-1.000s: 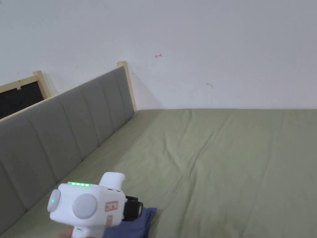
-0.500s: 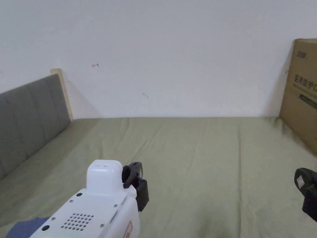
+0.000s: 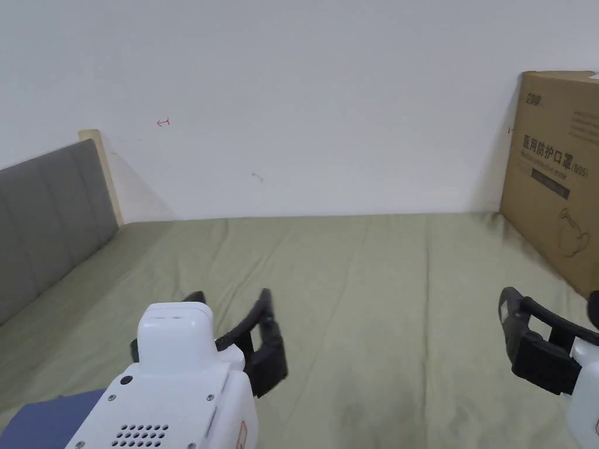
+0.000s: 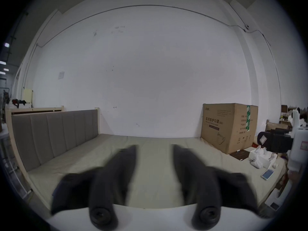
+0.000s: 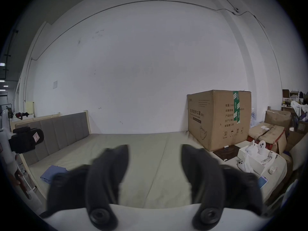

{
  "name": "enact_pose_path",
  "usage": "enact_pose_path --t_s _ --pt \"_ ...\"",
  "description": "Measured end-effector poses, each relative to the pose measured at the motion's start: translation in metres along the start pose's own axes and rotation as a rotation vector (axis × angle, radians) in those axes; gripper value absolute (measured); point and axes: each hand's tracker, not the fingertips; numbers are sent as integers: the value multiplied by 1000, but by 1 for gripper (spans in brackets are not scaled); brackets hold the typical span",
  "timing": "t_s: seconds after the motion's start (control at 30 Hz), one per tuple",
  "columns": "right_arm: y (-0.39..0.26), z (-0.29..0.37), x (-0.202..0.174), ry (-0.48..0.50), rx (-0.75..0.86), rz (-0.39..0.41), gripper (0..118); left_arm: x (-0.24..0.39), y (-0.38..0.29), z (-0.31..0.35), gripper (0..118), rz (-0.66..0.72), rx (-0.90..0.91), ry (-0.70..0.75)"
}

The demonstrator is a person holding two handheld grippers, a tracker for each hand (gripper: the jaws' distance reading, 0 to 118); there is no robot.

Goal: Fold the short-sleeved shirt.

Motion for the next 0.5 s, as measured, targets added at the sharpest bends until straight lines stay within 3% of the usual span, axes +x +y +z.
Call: enact_pose_path --t_s 0.07,0.1,0.17,0.5 --pt "0 5 -3 -4 10 11 108 0 -1 1 112 15 -14 -3" --pt "0 8 -4 -8 18 30 116 1 -2 4 118 17 -9 1" --pt "-1 15 -8 -15 40 59 118 1 -2 9 118 18 -4 10" --pt "-10 21 -11 25 -3 60 118 5 -14 11 118 -44 -47 13"
